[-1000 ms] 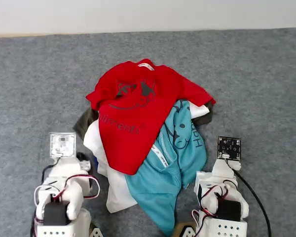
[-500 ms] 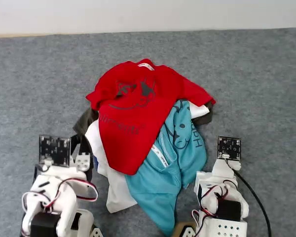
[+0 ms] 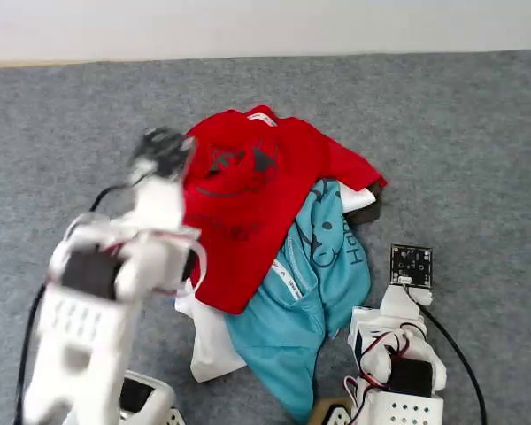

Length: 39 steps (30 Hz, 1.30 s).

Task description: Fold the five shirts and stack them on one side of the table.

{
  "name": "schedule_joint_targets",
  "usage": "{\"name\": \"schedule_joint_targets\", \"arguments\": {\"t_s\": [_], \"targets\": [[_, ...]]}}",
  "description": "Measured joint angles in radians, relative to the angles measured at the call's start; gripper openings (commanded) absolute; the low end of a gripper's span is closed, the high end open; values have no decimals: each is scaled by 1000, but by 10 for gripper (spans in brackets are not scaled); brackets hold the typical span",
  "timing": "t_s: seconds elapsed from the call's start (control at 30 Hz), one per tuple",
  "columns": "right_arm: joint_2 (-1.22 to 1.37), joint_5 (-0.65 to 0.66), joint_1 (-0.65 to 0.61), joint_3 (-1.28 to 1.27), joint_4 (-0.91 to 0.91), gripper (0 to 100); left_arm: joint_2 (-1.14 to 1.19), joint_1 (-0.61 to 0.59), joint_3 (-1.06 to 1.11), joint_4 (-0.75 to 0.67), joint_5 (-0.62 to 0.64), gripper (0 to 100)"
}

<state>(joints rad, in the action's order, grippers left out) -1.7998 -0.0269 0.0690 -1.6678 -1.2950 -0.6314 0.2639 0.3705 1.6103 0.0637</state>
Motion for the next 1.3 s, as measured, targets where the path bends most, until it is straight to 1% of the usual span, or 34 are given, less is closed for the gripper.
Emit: {"name": "schedule_joint_targets", "arguments": {"t_s": [0.1,0.2,0.4,0.47,0.6,0.63,0.7,0.77,0.9,1.13,1.3], "targets": [[0,0,0,0,0,9,204,55,-127,44,-66,6],[0,0,0,0,0,9,367,78,-219,57,-160,6],[0,0,0,0,0,9,537,124,-356,60,-287,9],[0,0,0,0,0,9,577,150,-393,60,-308,47],[0,0,0,0,0,9,634,192,-419,60,-315,261],[0,0,0,0,0,9,644,201,-419,61,-315,296],[0,0,0,0,0,9,658,213,-419,63,-310,331],[0,0,0,0,0,9,669,210,-419,63,-288,346],[0,0,0,0,0,9,700,210,-419,60,-296,348],[0,0,0,0,0,9,747,212,-419,-40,-296,348],[0,0,0,0,0,9,872,212,-419,-100,-296,348]]}}
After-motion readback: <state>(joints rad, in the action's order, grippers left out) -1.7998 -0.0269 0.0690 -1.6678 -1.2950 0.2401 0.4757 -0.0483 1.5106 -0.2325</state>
